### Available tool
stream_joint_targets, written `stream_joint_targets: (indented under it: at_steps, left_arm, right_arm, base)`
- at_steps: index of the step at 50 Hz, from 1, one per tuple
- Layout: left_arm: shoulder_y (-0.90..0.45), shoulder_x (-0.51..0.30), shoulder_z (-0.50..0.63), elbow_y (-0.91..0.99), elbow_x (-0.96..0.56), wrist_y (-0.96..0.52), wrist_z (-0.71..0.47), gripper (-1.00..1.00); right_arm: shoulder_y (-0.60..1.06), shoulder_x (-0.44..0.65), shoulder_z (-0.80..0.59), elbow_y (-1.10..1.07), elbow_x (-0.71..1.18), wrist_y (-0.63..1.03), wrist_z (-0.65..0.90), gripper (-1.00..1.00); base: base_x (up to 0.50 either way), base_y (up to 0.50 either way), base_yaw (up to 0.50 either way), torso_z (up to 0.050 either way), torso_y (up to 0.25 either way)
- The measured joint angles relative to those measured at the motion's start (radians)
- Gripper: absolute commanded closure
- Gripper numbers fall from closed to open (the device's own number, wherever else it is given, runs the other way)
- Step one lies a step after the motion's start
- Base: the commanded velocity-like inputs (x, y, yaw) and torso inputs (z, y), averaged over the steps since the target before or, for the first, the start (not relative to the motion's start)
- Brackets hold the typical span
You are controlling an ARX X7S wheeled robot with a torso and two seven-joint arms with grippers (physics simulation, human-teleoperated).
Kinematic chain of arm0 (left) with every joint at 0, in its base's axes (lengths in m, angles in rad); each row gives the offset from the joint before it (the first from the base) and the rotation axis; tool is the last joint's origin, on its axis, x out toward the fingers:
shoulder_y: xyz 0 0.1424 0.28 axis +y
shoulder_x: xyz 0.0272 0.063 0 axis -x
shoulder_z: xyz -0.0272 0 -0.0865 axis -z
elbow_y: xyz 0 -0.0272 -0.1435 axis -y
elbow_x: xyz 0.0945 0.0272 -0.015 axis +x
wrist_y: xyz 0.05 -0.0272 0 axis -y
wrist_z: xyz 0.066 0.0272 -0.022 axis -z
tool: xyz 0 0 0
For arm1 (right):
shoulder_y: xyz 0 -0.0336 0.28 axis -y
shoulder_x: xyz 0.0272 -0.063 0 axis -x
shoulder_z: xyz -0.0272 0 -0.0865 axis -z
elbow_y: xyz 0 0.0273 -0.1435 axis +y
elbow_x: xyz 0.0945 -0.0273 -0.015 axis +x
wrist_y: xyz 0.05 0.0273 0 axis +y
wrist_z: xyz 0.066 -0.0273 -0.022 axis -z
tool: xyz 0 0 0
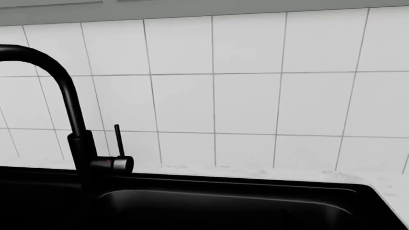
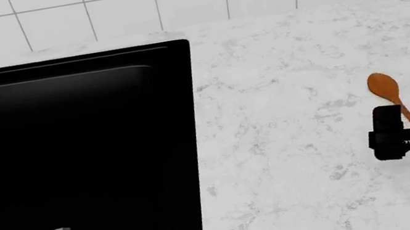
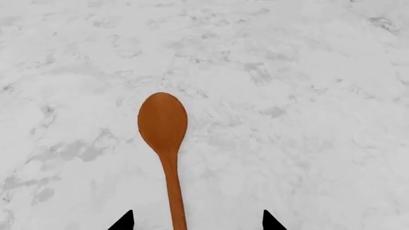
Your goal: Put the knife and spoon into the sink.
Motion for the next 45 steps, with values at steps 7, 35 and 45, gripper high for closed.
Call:
stream_joint_targets:
  at_steps: [7, 35, 45]
  left_arm:
    - [0.004, -0.001, -0.002, 0.001, -0.003, 0.002, -0.001, -1.0]
    - [-0.007, -0.013, -0.009, 0.044, -0.02, -0.03, -0.011, -1.0]
    - [-0.009, -0.015, -0.01, 0.049, -0.024, -0.032, -0.013, -1.0]
  right_arm:
    - [-0.006, 0.001, -0.012, -0.003, -0.003, -0.017, -0.023, 1.0]
    - [0.063, 0.0, -0.114, -0.326, 0.078, 0.168, -0.058, 1.0]
    - [0.158, -0.059, -0.199, -0.43, 0.115, 0.243, -0.089, 1.0]
  base:
    - [0.0, 0.0, 0.0, -0.002, 0.0]
    - [0.0, 0.0, 0.0, 0.0, 0.0]
    - [0.0, 0.0, 0.0, 0.0, 0.0]
